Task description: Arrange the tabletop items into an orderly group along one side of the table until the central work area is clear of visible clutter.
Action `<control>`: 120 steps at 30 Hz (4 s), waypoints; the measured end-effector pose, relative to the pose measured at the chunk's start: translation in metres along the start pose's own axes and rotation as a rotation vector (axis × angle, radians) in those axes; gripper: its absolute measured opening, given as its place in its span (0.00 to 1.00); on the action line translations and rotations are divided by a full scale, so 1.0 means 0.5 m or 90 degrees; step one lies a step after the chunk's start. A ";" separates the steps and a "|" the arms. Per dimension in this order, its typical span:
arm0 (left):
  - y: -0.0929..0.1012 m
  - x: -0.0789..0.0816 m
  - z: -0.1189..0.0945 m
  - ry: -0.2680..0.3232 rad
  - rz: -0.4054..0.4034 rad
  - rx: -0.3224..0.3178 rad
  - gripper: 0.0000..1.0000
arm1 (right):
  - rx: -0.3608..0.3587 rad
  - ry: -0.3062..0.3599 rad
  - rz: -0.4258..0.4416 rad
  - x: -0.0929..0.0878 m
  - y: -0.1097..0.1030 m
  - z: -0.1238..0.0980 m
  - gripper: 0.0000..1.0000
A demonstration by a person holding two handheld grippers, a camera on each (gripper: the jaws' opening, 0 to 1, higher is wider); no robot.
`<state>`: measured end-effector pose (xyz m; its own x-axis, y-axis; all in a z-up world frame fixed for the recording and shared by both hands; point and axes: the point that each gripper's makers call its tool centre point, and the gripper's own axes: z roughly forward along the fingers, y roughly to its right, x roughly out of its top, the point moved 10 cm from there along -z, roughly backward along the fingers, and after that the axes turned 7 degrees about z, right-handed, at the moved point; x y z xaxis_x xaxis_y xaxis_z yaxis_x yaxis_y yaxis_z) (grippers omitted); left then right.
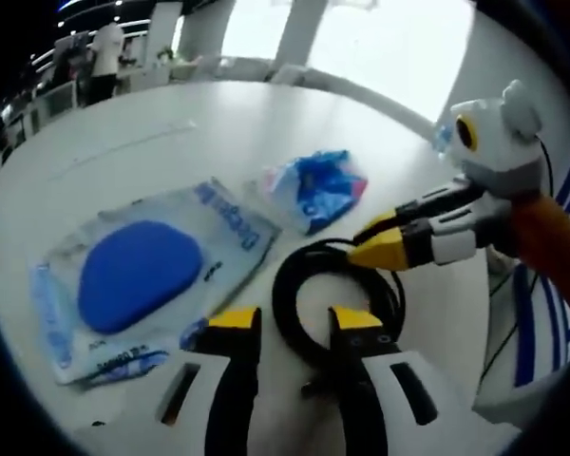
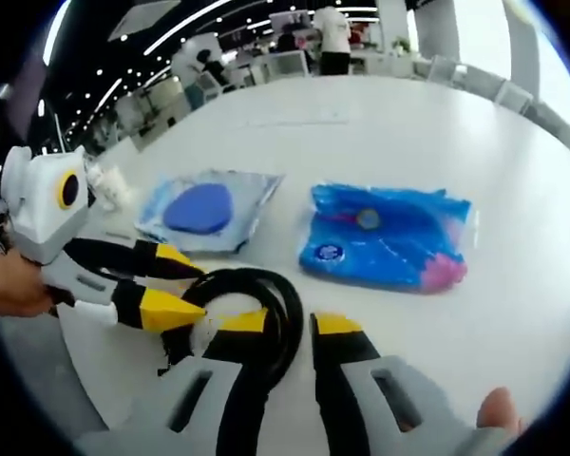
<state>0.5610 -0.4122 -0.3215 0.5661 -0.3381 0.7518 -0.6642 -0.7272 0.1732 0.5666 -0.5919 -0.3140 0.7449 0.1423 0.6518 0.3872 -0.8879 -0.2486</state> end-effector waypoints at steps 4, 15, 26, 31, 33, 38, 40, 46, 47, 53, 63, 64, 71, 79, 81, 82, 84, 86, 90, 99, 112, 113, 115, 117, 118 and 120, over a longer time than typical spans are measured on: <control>0.000 0.006 -0.005 0.017 0.002 -0.010 0.40 | 0.013 0.011 -0.007 0.002 -0.008 0.000 0.28; 0.008 0.004 -0.019 0.051 0.021 -0.066 0.67 | 0.052 0.052 -0.022 0.005 -0.015 -0.017 0.53; 0.017 0.000 -0.031 0.082 0.046 -0.110 0.91 | 0.126 0.092 -0.041 0.005 -0.040 -0.024 0.80; 0.025 -0.002 -0.058 0.098 0.071 -0.153 0.94 | 0.163 0.099 -0.052 0.007 -0.049 -0.033 0.85; 0.027 -0.002 -0.077 0.110 0.087 -0.165 0.96 | 0.180 0.108 -0.060 0.010 -0.056 -0.038 0.87; 0.022 -0.007 -0.110 0.126 0.084 -0.181 0.98 | 0.200 0.106 -0.083 0.011 -0.074 -0.042 0.91; 0.021 -0.007 -0.124 0.138 0.082 -0.189 0.98 | 0.209 0.105 -0.089 0.010 -0.082 -0.043 0.91; 0.020 -0.012 -0.156 0.154 0.085 -0.206 0.99 | 0.232 0.105 -0.111 0.008 -0.101 -0.051 0.92; 0.019 -0.013 -0.161 0.154 0.085 -0.206 0.99 | 0.235 0.104 -0.114 0.008 -0.105 -0.053 0.92; 0.015 -0.020 -0.190 0.159 0.087 -0.209 0.99 | 0.261 0.103 -0.139 0.010 -0.129 -0.065 0.94; -0.015 -0.040 -0.269 0.183 0.081 -0.185 0.97 | 0.303 0.101 -0.185 0.024 -0.190 -0.076 0.94; -0.018 -0.044 -0.278 0.183 0.079 -0.181 0.97 | 0.307 0.101 -0.191 0.025 -0.197 -0.076 0.94; -0.050 -0.072 -0.342 0.195 0.065 -0.140 0.96 | 0.338 0.097 -0.219 0.038 -0.247 -0.067 0.94; -0.076 -0.098 -0.411 0.213 0.055 -0.109 0.96 | 0.379 0.099 -0.261 0.055 -0.312 -0.065 0.94; -0.085 -0.108 -0.428 0.215 0.051 -0.101 0.96 | 0.390 0.100 -0.268 0.060 -0.327 -0.063 0.94; -0.089 -0.112 -0.436 0.219 0.049 -0.098 0.96 | 0.394 0.101 -0.274 0.063 -0.333 -0.063 0.94; -0.099 -0.120 -0.453 0.222 0.044 -0.087 0.96 | 0.405 0.104 -0.288 0.072 -0.350 -0.059 0.94; -0.108 -0.128 -0.470 0.231 0.038 -0.078 0.96 | 0.416 0.107 -0.294 0.080 -0.364 -0.055 0.94; -0.124 -0.140 -0.499 0.248 0.029 -0.062 0.96 | 0.435 0.111 -0.308 0.093 -0.388 -0.044 0.94; -0.149 -0.167 -0.534 0.258 0.021 -0.038 0.94 | 0.474 0.111 -0.336 0.123 -0.441 0.000 0.95; -0.152 -0.212 -0.558 0.282 -0.027 -0.013 0.92 | 0.516 0.116 -0.362 0.168 -0.506 0.113 0.94; -0.152 -0.215 -0.560 0.283 -0.034 -0.010 0.92 | 0.520 0.118 -0.364 0.173 -0.512 0.122 0.94; -0.150 -0.218 -0.565 0.292 -0.041 -0.007 0.92 | 0.524 0.123 -0.369 0.182 -0.520 0.140 0.94; -0.149 -0.221 -0.567 0.297 -0.050 -0.004 0.91 | 0.529 0.130 -0.377 0.190 -0.528 0.157 0.93; -0.148 -0.221 -0.566 0.301 -0.053 -0.005 0.91 | 0.531 0.130 -0.378 0.193 -0.531 0.164 0.93; -0.148 -0.223 -0.564 0.301 -0.058 -0.005 0.90 | 0.536 0.133 -0.382 0.199 -0.537 0.183 0.93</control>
<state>0.4095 -0.1522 -0.2388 0.3397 0.0370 0.9398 -0.6270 -0.7358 0.2556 0.5866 -0.2993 -0.2479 0.2290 0.3079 0.9234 0.9731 -0.0957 -0.2095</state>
